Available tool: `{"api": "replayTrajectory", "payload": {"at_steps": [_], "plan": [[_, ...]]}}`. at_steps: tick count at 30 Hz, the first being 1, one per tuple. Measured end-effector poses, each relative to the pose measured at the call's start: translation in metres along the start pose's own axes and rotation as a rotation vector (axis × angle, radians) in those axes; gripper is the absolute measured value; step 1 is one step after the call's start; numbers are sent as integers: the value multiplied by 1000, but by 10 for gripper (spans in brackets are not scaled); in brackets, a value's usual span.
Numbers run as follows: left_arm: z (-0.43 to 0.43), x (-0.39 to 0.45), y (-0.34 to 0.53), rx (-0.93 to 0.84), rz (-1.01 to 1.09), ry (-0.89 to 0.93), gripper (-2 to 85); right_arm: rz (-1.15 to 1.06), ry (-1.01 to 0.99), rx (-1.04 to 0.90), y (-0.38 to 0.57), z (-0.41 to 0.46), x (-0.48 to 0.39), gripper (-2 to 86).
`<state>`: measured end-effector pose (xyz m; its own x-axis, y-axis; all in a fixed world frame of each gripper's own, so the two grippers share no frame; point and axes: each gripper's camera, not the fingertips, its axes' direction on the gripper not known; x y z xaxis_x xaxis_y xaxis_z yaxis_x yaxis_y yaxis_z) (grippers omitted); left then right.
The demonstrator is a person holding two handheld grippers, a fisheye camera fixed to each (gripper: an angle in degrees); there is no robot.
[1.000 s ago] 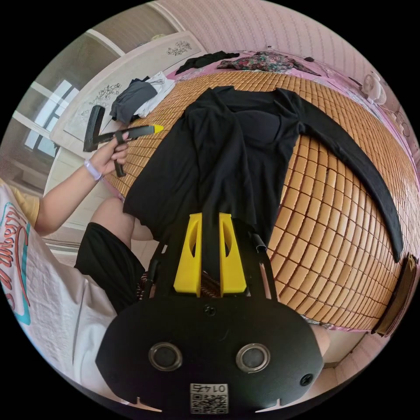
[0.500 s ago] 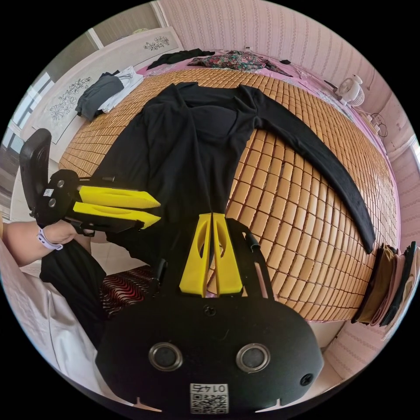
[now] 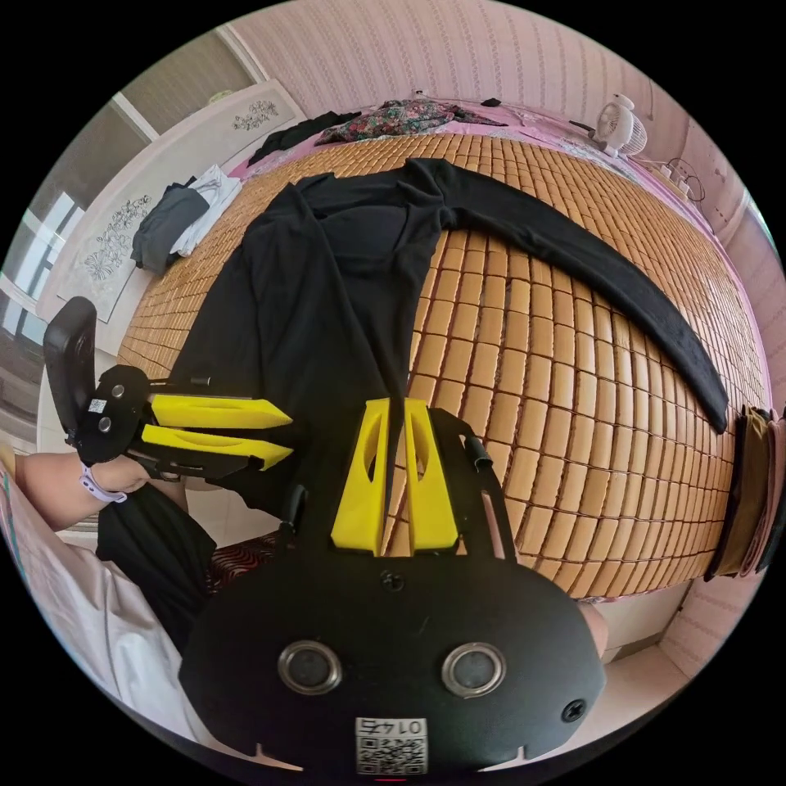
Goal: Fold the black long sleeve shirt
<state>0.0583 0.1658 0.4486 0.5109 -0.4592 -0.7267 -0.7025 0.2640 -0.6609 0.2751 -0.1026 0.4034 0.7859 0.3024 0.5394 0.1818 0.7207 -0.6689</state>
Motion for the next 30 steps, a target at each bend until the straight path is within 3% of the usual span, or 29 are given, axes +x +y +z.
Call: {"api": "replayTrajectory", "payload": {"at_steps": [6, 11, 15, 23, 27, 30], "plan": [[-31, -3, -22, 106, 115, -44, 60, 341, 207, 271, 4, -60, 116, 102], [-31, -24, -79, 167, 194, -26, 59, 600, 405, 329, 6, -76, 214, 139], [-17, -25, -132, 135, 253, -122, 58, 723, 341, 325, 4, -79, 280, 127], [42, -13, -246, 105, 309, -129, 76, 703, 339, 281, -1, -82, 318, 82], [73, -12, -288, 57, 250, -102, 83, 645, 298, 287, 6, -85, 322, 36], [90, -15, -314, 62, 156, -200, 87, 634, 251, 309, 18, -91, 327, 16]]}}
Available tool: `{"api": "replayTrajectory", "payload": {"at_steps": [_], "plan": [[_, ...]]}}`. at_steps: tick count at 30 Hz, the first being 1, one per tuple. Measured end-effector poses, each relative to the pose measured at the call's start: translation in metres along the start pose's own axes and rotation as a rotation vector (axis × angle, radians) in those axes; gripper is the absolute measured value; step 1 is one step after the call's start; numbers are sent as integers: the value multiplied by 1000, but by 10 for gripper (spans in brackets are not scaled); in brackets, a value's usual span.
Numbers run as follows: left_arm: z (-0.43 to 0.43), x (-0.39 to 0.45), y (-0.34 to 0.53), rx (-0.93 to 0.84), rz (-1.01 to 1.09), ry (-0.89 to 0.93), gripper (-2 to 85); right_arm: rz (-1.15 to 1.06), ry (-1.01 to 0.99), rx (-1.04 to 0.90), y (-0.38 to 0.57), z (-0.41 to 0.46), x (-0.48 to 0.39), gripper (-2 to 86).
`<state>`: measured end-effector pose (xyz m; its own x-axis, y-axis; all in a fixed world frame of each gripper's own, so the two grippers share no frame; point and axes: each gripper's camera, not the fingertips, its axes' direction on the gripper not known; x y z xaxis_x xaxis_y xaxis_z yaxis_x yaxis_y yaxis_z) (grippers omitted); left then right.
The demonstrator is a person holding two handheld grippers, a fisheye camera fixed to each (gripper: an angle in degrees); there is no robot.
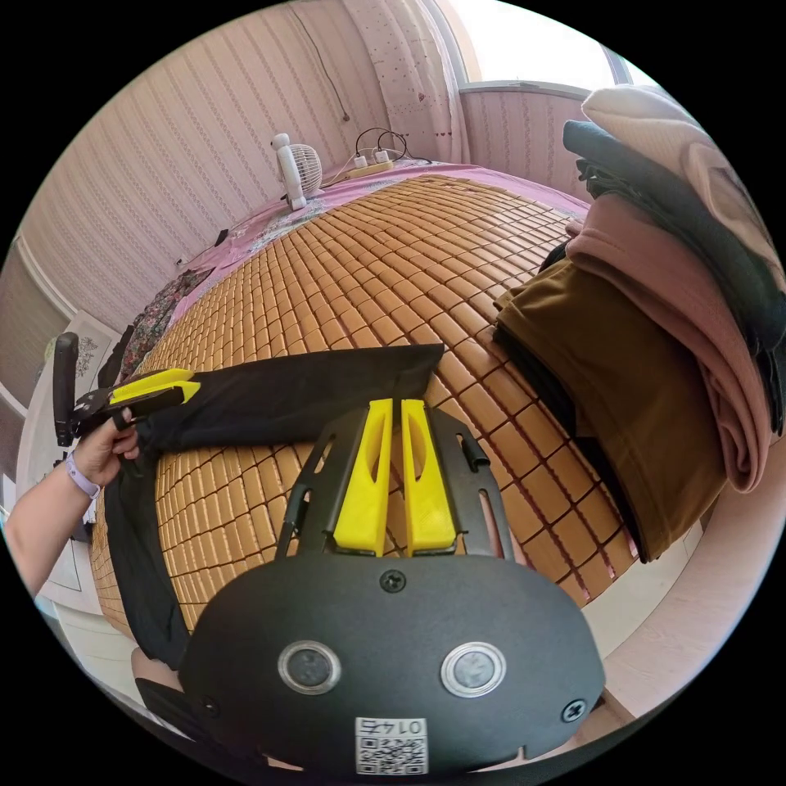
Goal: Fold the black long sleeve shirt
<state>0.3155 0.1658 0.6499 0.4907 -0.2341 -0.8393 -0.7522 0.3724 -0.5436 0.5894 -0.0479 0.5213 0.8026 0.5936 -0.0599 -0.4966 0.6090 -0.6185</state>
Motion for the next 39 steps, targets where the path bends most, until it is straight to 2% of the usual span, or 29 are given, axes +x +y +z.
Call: {"api": "replayTrajectory", "payload": {"at_steps": [3, 7, 13, 19, 23, 25, 27, 28, 32, 33, 35, 39], "plan": [[21, -7, -13, -91, -55, -8, 91, -15, -43, 20, 5, -10, 8, 14], [19, -1, -16, -63, -3, -52, 60, -12, -114, 67, 12, -28, 14, 12], [3, -23, -17, -76, -127, 74, -3, -63, -299, 188, 27, -72, 0, 10], [-89, -72, 10, 174, -274, 197, -3, -351, -602, 383, 50, -152, -69, 11], [-190, -106, 73, 422, -398, 145, 7, -635, -857, 462, 91, -211, -150, 13], [-230, -117, 115, 505, -432, 125, 21, -770, -980, 406, 119, -221, -193, 14], [-260, -127, 167, 552, -488, 96, 35, -937, -1077, 232, 169, -210, -252, 21], [-274, -133, 207, 539, -537, 63, 45, -984, -1074, 185, 185, -204, -267, 24], [-299, -133, 360, 378, -760, -74, 70, -1121, -1046, -222, 303, -125, -325, 46], [-300, -129, 378, 346, -781, -89, 71, -1122, -1021, -332, 332, -102, -330, 53], [-301, -110, 431, 236, -844, -108, 73, -1123, -962, -427, 366, -77, -331, 62], [-292, -84, 458, 198, -865, -50, 76, -1199, -711, -479, 411, -37, -342, 71]]}}
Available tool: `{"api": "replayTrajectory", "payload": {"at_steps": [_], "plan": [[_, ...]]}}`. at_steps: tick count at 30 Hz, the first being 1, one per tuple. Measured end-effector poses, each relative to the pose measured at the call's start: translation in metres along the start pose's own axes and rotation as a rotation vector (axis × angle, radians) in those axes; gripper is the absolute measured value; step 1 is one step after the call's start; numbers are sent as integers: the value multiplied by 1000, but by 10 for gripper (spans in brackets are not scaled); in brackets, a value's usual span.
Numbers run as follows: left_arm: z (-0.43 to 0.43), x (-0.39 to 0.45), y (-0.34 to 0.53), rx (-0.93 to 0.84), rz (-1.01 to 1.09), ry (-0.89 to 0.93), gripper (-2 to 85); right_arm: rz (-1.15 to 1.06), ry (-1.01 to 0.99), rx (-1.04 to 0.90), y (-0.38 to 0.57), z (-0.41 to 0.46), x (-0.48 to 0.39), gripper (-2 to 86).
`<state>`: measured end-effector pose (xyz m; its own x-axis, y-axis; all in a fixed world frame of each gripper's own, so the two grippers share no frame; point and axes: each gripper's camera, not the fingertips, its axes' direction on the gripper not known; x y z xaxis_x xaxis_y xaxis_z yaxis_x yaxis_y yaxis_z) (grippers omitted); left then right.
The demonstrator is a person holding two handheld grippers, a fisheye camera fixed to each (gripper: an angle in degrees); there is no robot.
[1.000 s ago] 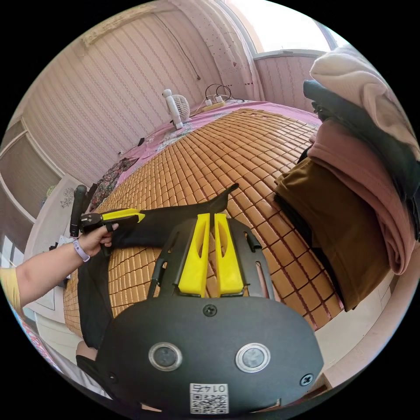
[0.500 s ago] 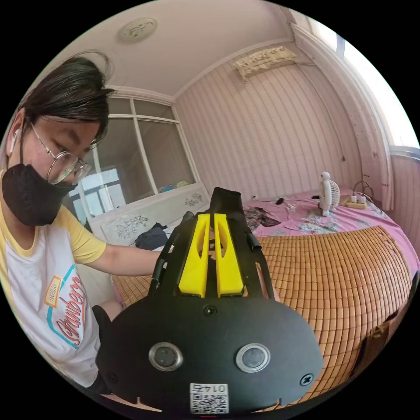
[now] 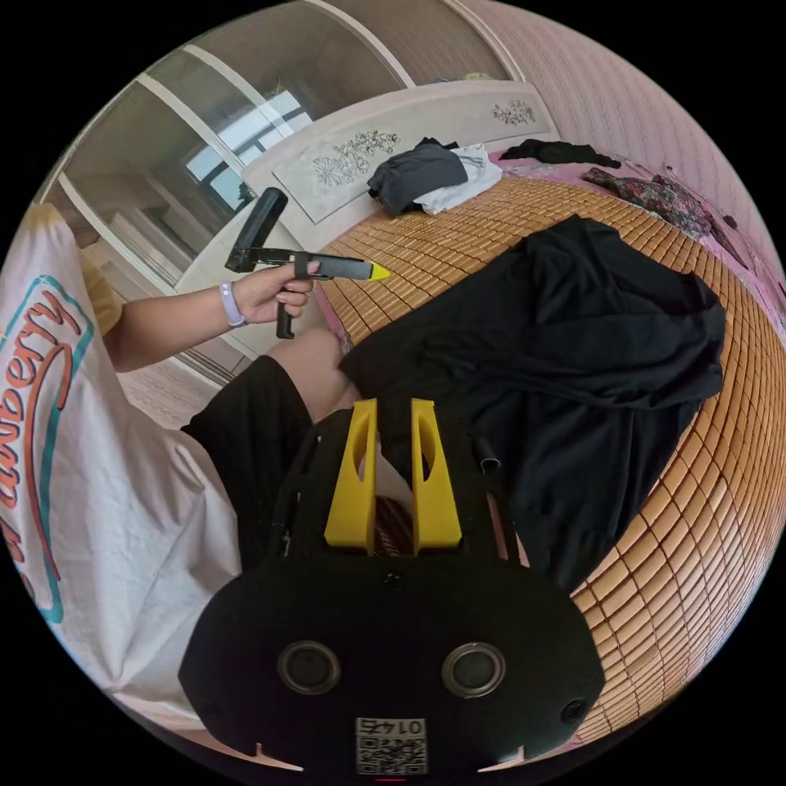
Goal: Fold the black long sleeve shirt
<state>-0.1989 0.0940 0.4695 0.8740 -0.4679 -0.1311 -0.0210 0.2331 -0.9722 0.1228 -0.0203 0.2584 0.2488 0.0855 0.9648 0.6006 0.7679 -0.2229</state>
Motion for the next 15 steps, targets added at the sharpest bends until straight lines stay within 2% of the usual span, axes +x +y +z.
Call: {"api": "replayTrajectory", "payload": {"at_steps": [3, 7, 9, 11, 15], "plan": [[21, 16, 1, -71, 48, 44, 78, -20, 124, -37, -15, 31, -1, 77], [48, 28, -12, -146, 70, 94, 81, -64, 157, -76, -43, 70, 1, 80], [55, 32, -17, -166, 100, 75, 82, -106, 201, -78, -62, 88, 1, 78], [69, 38, -20, -260, 170, 11, 78, -115, 217, -60, -72, 101, 6, 76], [63, 37, -17, -242, 197, -14, 62, -194, 216, -182, -83, 141, 26, 66]]}}
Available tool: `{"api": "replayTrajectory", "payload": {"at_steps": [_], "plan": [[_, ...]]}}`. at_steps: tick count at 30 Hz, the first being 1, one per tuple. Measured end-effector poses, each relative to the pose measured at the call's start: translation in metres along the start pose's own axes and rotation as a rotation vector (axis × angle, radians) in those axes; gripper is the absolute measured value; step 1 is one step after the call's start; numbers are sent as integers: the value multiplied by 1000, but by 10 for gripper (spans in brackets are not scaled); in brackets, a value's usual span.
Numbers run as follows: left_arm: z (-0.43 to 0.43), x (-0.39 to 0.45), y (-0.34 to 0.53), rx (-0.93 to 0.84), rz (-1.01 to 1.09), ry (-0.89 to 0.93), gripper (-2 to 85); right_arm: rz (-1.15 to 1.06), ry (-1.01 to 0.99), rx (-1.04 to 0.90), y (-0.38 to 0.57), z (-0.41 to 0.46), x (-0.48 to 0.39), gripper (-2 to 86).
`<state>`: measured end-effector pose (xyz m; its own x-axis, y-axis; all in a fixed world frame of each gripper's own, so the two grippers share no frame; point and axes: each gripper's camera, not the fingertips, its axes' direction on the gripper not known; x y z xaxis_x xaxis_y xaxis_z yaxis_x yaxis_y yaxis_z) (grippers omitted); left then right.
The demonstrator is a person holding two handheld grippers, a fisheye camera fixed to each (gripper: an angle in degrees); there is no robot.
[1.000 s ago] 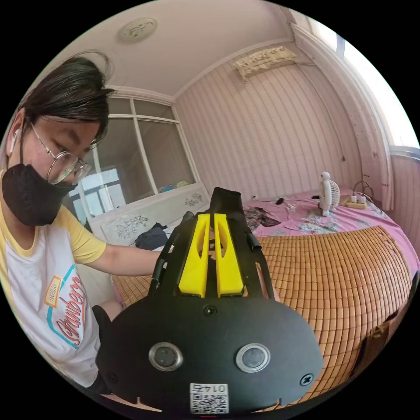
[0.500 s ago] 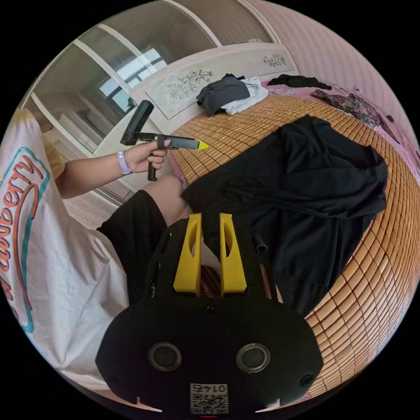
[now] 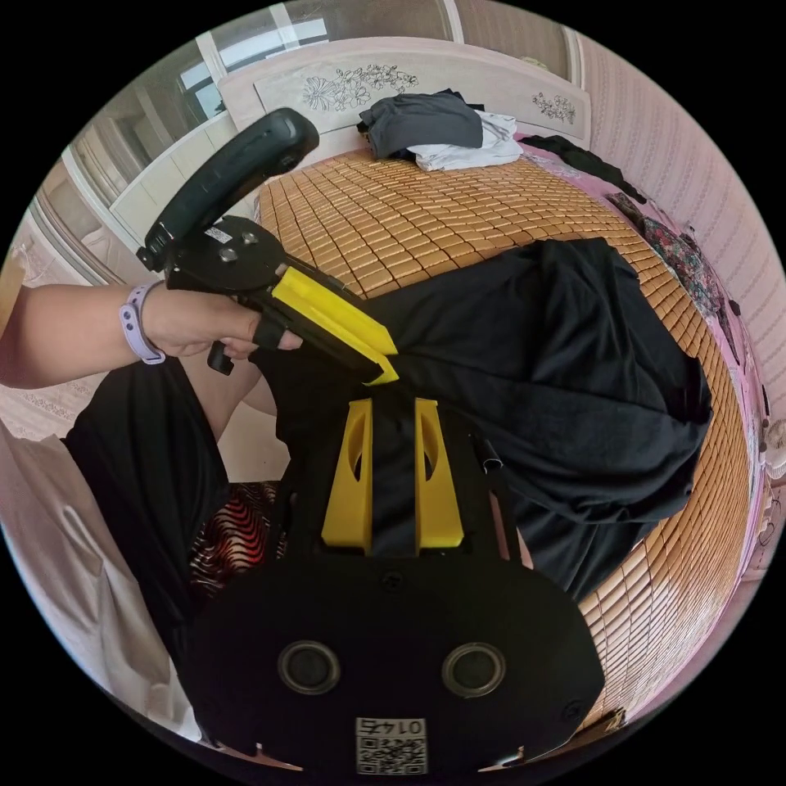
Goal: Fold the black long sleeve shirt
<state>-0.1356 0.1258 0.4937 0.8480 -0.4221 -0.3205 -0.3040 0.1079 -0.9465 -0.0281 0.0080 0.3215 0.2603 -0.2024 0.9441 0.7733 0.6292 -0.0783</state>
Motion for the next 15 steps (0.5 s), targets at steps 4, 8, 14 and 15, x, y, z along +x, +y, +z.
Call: {"api": "replayTrajectory", "payload": {"at_steps": [4, 8, 14, 15], "plan": [[-9, -18, 9, 24, -72, 96, 45, -57, -46, -37, 3, 8, 14, 42], [-17, -24, 13, 20, -79, 113, 39, -83, -123, -108, 14, 7, 26, 15], [-30, -25, 20, 2, -66, 101, 27, -16, -59, -26, 20, 2, 41, 50], [-32, -24, 20, -4, -59, 99, 24, -4, -59, -13, 17, 5, 44, 57]]}}
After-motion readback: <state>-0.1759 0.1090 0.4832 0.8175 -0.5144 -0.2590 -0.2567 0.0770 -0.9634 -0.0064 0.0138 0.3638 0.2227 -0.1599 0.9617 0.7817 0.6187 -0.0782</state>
